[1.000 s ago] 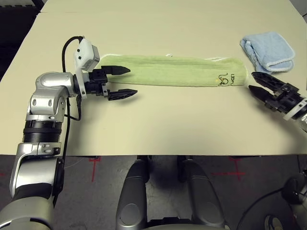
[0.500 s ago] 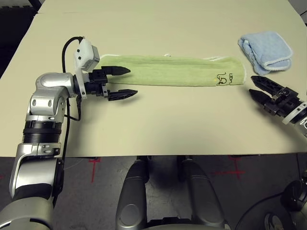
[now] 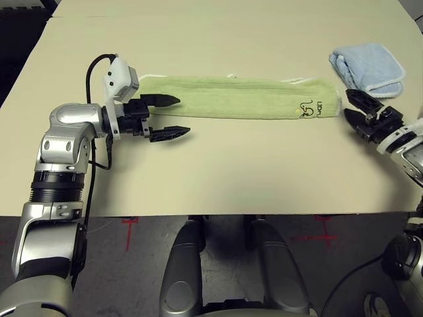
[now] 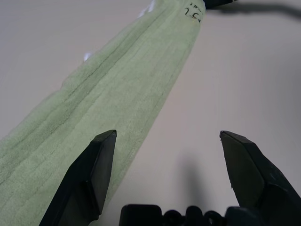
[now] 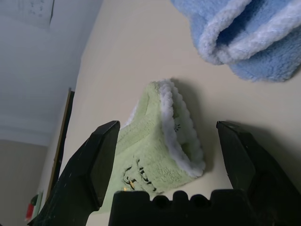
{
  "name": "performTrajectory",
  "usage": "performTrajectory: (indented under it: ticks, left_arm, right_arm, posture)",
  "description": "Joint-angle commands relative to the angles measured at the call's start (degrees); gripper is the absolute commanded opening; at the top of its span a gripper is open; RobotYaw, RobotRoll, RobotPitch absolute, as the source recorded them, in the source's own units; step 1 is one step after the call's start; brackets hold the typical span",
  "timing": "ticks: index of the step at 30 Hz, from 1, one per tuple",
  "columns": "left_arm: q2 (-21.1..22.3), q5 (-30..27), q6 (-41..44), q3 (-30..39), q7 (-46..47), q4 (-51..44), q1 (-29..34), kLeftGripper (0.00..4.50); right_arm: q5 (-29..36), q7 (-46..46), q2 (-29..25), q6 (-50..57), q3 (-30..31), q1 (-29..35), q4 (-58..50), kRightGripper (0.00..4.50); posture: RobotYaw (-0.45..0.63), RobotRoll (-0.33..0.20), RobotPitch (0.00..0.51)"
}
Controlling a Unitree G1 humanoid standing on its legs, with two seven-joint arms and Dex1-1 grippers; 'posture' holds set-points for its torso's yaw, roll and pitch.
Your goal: Fold the towel and set it aside.
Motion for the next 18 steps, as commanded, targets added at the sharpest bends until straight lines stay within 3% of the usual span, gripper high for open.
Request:
performTrajectory:
  ticks: [1, 9, 18]
  left_arm:
    - [1.0, -1.2, 0.6, 0.2, -0.3, -1.3, 1.2, 4.47]
    - [0.8, -1.6, 0.2, -0.1, 0.2, -1.3, 1.8, 4.47]
    - [0.6, -1.8, 0.4, -0.4, 0.2, -1.4, 1.5, 4.47]
  right_arm:
    - [0.7, 0.5, -1.1, 2.3, 0.0, 1.6, -0.4, 4.5]
    - [7.1, -2.2, -3.4, 8.1, -4.0, 6.6, -5.8, 4.5]
    - [10.4, -6.5, 1.7, 6.9, -3.4, 9.7, -10.0, 4.5]
  posture:
    - [0.01, 0.0, 0.325]
    - [-0.01, 0.0, 0.325]
    - [0.0, 0.0, 0.332]
